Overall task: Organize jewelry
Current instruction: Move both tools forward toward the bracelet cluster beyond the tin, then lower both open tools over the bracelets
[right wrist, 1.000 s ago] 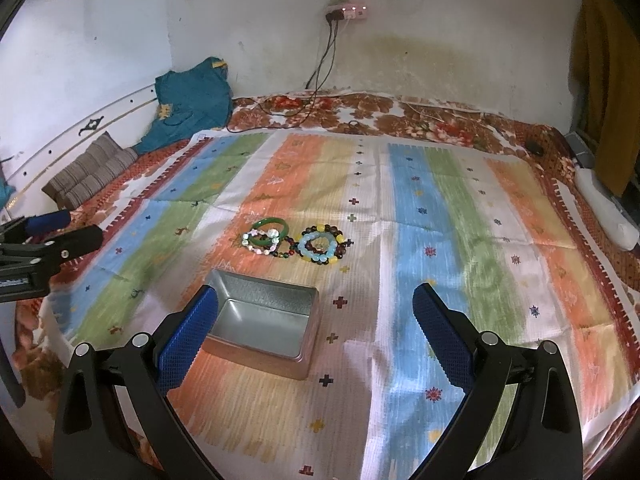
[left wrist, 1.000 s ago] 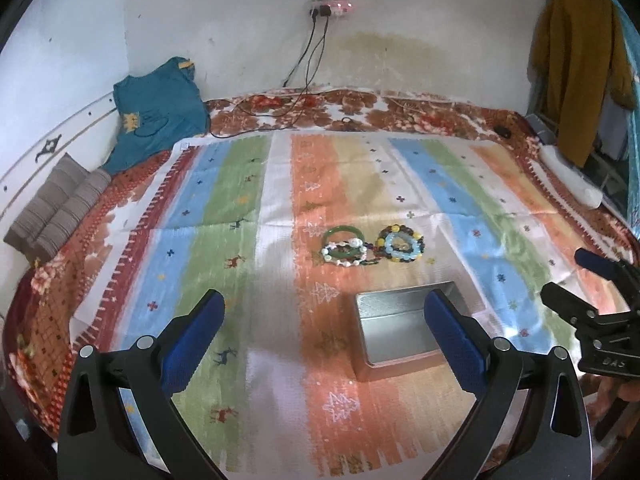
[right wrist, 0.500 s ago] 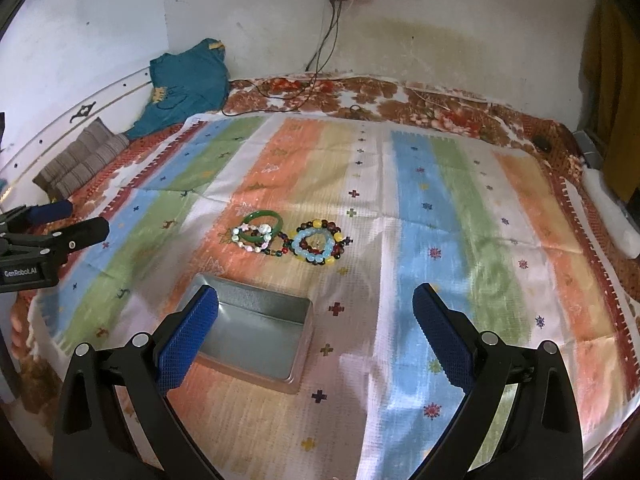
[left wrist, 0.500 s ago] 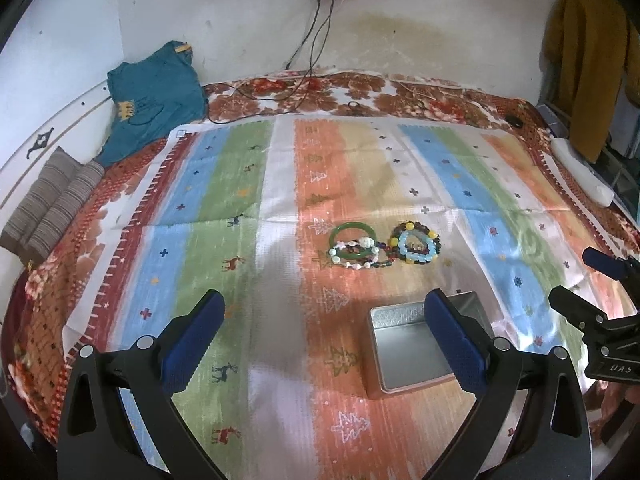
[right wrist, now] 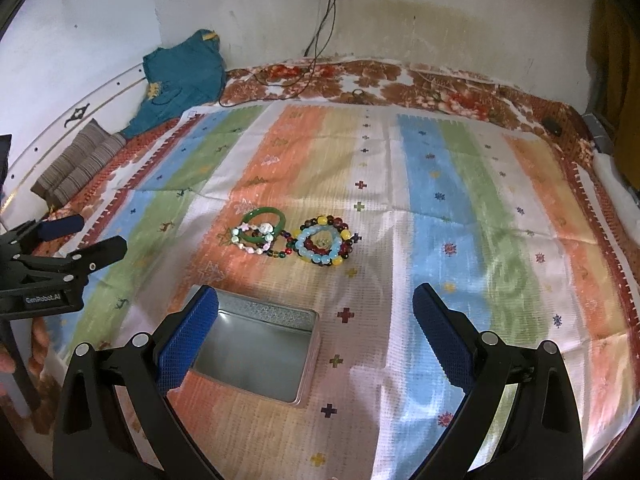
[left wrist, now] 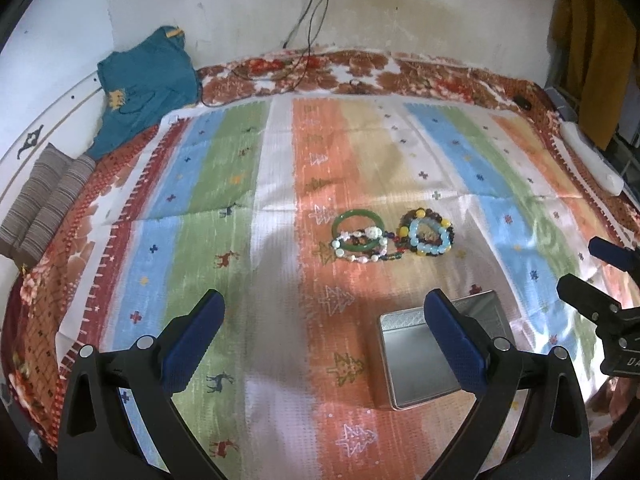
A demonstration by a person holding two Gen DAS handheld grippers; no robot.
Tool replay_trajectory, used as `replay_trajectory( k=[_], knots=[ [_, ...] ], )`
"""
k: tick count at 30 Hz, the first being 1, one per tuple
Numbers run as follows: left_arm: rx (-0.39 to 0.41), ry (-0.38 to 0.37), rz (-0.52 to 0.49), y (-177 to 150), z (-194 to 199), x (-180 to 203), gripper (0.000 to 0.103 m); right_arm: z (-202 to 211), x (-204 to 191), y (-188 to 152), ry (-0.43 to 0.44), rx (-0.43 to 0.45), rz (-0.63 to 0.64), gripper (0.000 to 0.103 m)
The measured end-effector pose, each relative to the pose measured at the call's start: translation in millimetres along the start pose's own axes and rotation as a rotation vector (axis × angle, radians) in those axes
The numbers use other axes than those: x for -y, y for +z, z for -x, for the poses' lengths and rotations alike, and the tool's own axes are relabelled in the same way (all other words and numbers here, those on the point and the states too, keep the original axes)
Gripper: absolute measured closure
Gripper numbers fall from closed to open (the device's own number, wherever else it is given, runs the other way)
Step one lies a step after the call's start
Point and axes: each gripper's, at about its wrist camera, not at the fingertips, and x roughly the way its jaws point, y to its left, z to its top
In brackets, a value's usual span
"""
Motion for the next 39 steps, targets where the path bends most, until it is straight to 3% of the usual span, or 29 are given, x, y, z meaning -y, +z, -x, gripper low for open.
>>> replay_trajectory(
  k=[22, 39],
  knots=[
    [-0.117, -0.010, 0.074, 24.1, -78.5, -13.9, 0.006, -56.1, 8.6, 16.0, 0.000, -0.119, -0.040, 0.004],
    [-0.158, -0.024, 0.078, 40.7, -122.3, -13.0, 0.009, -105.9, 19.0, 22.6, -0.016, -0.199, -0.083, 0.004]
  ],
)
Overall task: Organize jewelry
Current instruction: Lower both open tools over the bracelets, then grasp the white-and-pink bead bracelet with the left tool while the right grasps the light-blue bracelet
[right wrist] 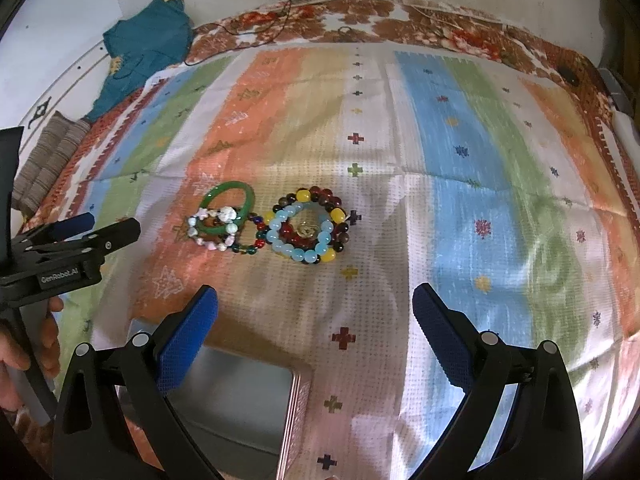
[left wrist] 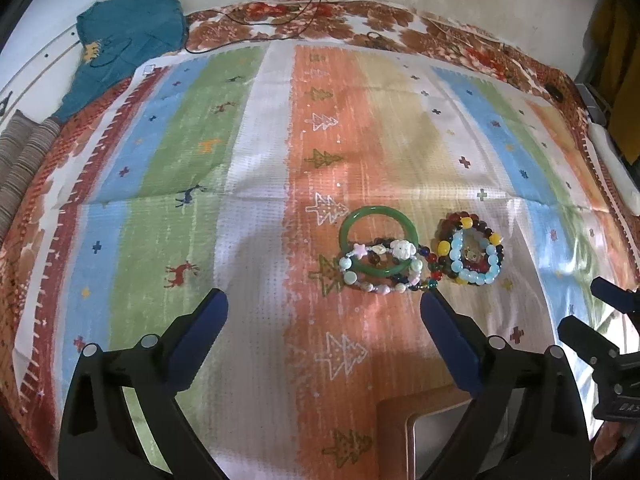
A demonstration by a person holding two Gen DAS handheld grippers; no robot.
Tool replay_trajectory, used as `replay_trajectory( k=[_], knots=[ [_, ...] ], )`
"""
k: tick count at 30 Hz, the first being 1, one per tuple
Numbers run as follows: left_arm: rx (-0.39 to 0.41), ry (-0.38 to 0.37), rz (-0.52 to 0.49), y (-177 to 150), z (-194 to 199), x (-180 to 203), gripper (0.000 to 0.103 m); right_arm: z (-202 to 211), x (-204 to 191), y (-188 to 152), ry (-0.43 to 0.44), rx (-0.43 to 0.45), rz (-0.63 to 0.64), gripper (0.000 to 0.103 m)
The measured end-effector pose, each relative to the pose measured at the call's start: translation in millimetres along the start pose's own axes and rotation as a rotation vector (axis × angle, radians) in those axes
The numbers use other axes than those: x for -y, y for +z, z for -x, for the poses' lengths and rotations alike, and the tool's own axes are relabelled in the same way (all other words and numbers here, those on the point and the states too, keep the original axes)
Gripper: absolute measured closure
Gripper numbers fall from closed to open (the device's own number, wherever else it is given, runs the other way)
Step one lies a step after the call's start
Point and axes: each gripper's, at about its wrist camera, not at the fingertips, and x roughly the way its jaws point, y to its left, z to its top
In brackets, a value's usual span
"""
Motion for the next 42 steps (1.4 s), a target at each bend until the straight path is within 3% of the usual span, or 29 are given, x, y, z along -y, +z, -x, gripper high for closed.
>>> replay_trajectory(
  k=[15, 25, 27, 32, 36, 42],
  knots=[
    [-0.067, -0.021, -0.027, 6.1, -40.6, -3.9, 0.018, -39.0, 1.2, 12.5, -0.024, -0.056, -0.013, 0.004],
    [-0.079, -0.058, -0.048, 12.8, -60.0, -1.5, 0.030, -58.8, 2.3, 22.2, -0.035, -0.079, -0.029, 0.005],
    [-0.082, -0.061, -0.052, 12.4, -64.4, -2.0, 0.032, -63.2, 1.7, 23.8, -0.035, -0.086, -0.031, 0.013],
    [-0.074, -0.081, -0.059, 15.3, -71.6, -3.7, 0.036, -74.1, 2.8, 25.8, -0.035, -0.108, -0.027, 0.016],
    [-0.078, -0.099, -0.059, 18.6, -77.4, -1.9, 0.044, -82.6, 4.0, 27.8, -0.036, -0.125, -0.026, 0.025],
    [-0.095, -0.123, -0.072, 15.7, -88.0, 0.3, 0.068, -93.0, 6.6, 28.9, -0.032, -0.148, -0.032, 0.038]
  ],
)
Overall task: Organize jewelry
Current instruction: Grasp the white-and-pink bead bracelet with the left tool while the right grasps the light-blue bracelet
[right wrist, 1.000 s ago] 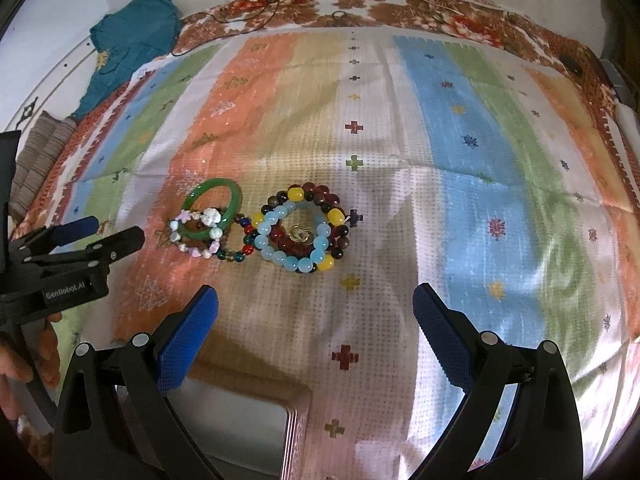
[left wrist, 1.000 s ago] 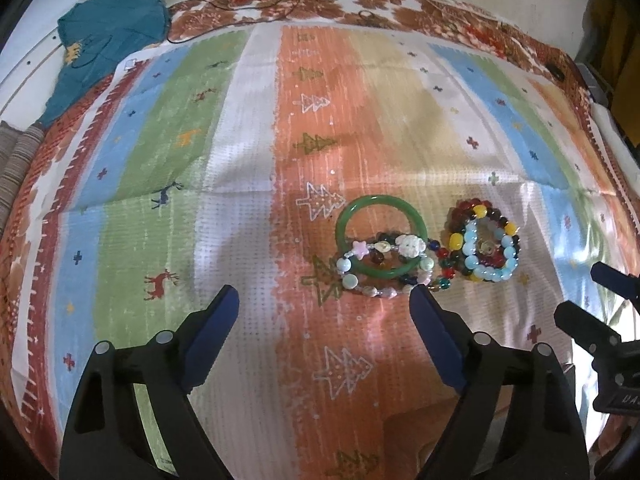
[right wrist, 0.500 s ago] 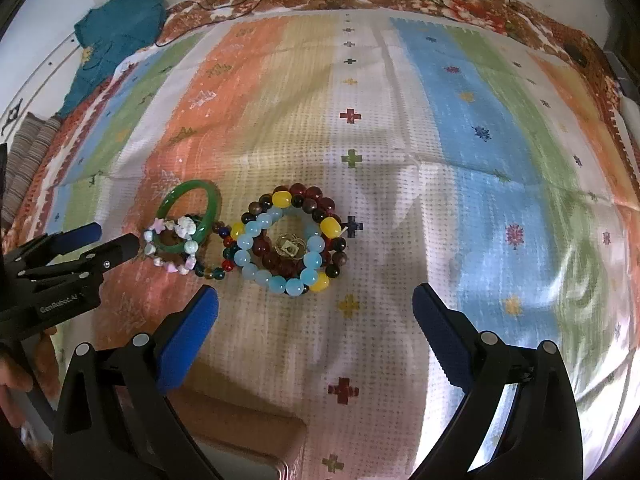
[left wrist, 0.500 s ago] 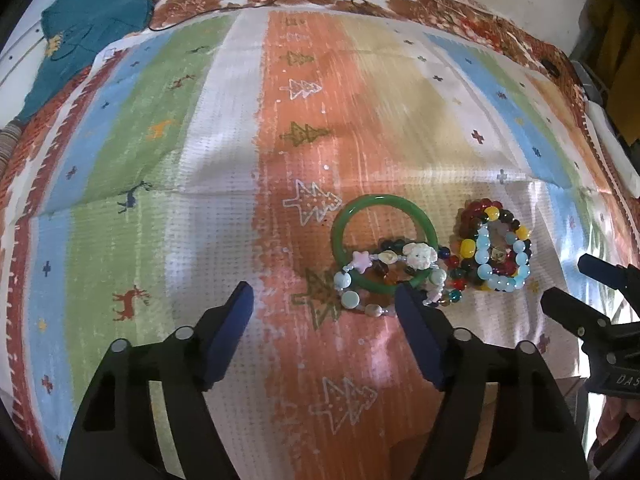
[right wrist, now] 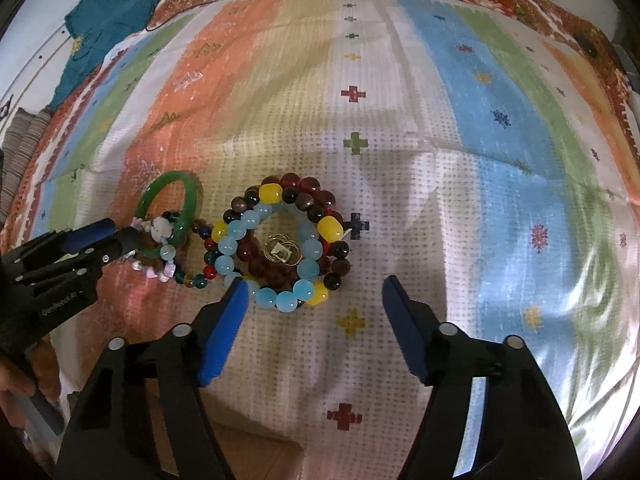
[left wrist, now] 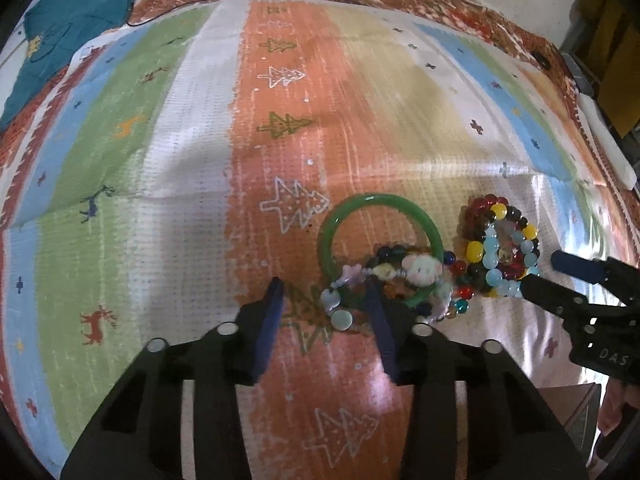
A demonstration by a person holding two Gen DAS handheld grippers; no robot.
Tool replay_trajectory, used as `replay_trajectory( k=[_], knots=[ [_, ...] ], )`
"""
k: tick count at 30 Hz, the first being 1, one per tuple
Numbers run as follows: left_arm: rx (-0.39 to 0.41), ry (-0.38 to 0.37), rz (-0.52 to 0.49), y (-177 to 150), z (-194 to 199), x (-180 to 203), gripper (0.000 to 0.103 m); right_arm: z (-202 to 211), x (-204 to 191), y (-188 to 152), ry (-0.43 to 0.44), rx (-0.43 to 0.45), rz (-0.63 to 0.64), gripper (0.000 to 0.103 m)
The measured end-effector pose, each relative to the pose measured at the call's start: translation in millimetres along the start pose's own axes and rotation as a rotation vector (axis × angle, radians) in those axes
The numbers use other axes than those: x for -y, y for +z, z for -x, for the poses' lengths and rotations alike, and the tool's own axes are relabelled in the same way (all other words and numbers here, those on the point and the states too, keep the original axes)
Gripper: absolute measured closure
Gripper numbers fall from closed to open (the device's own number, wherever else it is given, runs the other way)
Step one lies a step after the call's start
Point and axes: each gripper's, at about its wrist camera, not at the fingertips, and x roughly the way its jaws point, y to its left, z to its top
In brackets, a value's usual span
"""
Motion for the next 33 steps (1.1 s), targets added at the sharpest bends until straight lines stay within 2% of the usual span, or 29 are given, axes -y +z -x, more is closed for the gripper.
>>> replay_trajectory(
  k=[2, 3, 4, 10, 14, 18, 24, 33],
  knots=[
    [0.000, -0.011, 0.001, 1.6, -0.6, -0.7, 0.081, -0.5, -0.4, 0.4, 0.004, 0.003, 0.000, 0.042],
    [0.001, -0.013, 0.000, 2.2, -0.6, -0.5, 0.084, -0.6, -0.7, 1.5, 0.003, 0.000, 0.000, 0.049],
    [0.001, -0.016, -0.001, 2.2, -0.9, -0.2, 0.086, -0.4, -0.8, 1.6, 0.005, -0.001, 0.000, 0.050],
    [-0.002, -0.007, -0.007, 1.6, -3.2, 3.1, 0.088, -1.2, -3.5, 1.6, 0.009, -0.007, 0.008, 0.059],
    [0.002, -0.016, 0.009, 3.7, -0.9, 0.9, 0.093, -3.6, -3.2, 2.9, -0.015, -0.012, 0.014, 0.081],
    [-0.003, -0.023, 0.014, 2.6, -0.5, -1.7, 0.093, -10.1, 3.1, 0.9, -0.003, -0.023, 0.002, 0.082],
    [0.000, -0.010, 0.004, 2.1, 0.5, 1.4, 0.093, -6.5, 2.1, 0.9, -0.010, -0.019, 0.013, 0.090],
    [-0.002, -0.010, 0.014, 2.4, 5.1, 0.4, 0.093, 5.7, -3.5, -0.6, -0.026, 0.014, 0.043, 0.091]
  ],
)
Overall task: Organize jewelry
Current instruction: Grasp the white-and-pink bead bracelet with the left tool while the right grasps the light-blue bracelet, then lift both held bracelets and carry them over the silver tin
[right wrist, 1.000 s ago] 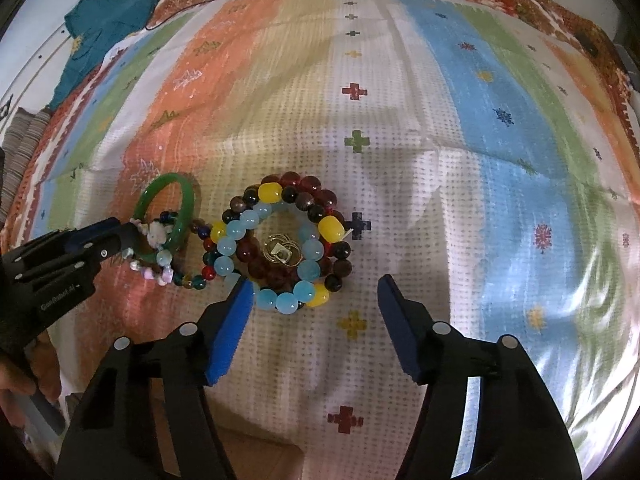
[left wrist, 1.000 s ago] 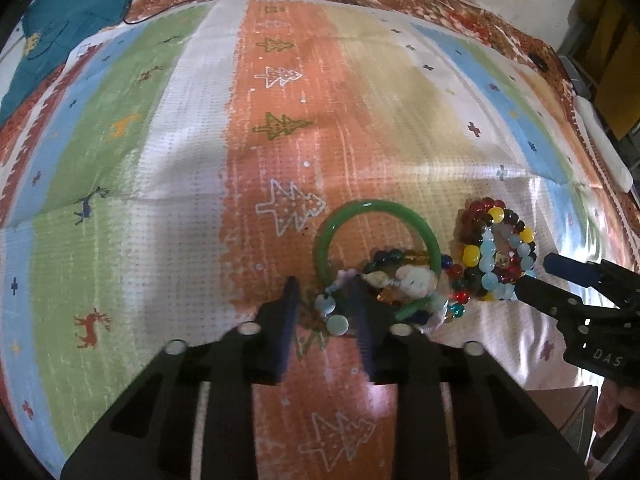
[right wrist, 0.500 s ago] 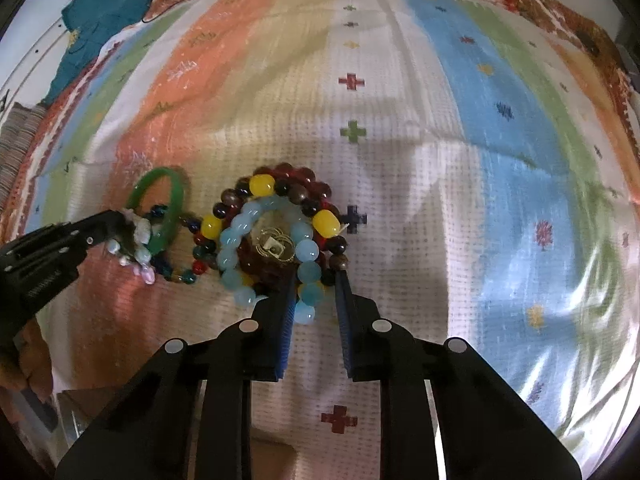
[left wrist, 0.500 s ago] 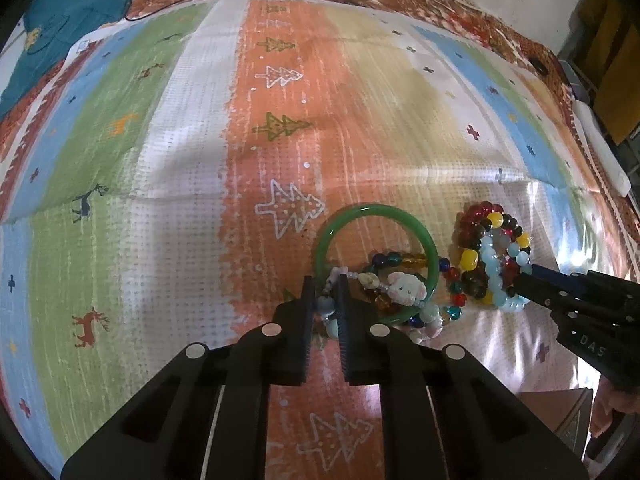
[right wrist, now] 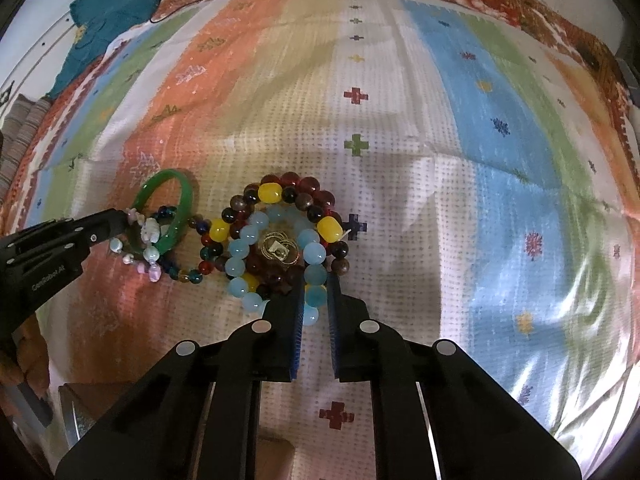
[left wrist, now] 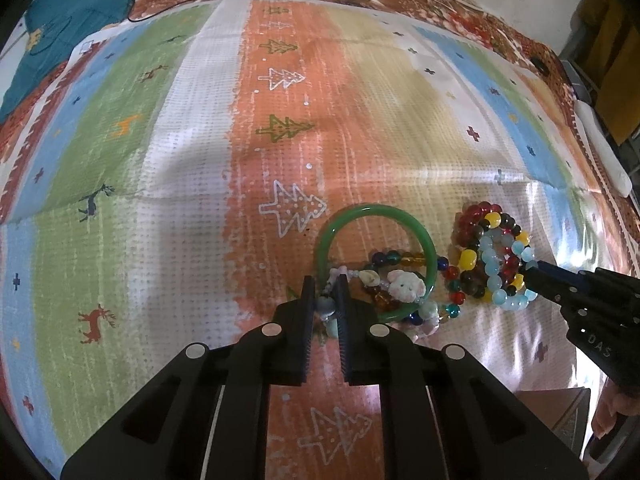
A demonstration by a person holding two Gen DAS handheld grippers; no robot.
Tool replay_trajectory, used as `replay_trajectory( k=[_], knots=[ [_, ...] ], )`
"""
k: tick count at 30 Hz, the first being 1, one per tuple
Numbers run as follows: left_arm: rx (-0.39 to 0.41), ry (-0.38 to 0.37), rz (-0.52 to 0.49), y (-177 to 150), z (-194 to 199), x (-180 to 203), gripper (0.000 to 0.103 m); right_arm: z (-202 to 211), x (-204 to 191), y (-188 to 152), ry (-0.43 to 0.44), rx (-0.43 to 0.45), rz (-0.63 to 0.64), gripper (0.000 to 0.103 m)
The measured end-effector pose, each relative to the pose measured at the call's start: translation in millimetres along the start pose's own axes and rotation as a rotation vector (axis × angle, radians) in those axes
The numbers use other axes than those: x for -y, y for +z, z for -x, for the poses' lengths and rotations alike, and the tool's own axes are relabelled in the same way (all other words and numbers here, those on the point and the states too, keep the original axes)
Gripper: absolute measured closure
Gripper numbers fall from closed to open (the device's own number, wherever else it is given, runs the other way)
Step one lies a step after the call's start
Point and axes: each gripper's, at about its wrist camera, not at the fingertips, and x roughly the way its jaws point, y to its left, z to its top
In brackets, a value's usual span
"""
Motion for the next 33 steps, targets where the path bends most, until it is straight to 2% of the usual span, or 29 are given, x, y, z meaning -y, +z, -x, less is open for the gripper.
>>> replay_trajectory(
  k=[8, 21, 33],
  knots=[
    [0.021, 0.004, 0.012, 2.2, 15.5, 1.5, 0.093, 16.2, -2.6, 0.2, -0.018, 0.041, 0.028, 0.091],
    [0.072, 0.010, -0.026, 0.2, 48.1, 24.6, 0.093, 43.4, -7.1, -3.6, -0.031, 0.100, 0.053, 0.091],
    [0.100, 0.049, -0.054, -6.9, 75.6, 30.5, 0.093, 68.3, -7.2, -10.2, -0.024, 0.151, 0.058, 0.091]
  ],
)
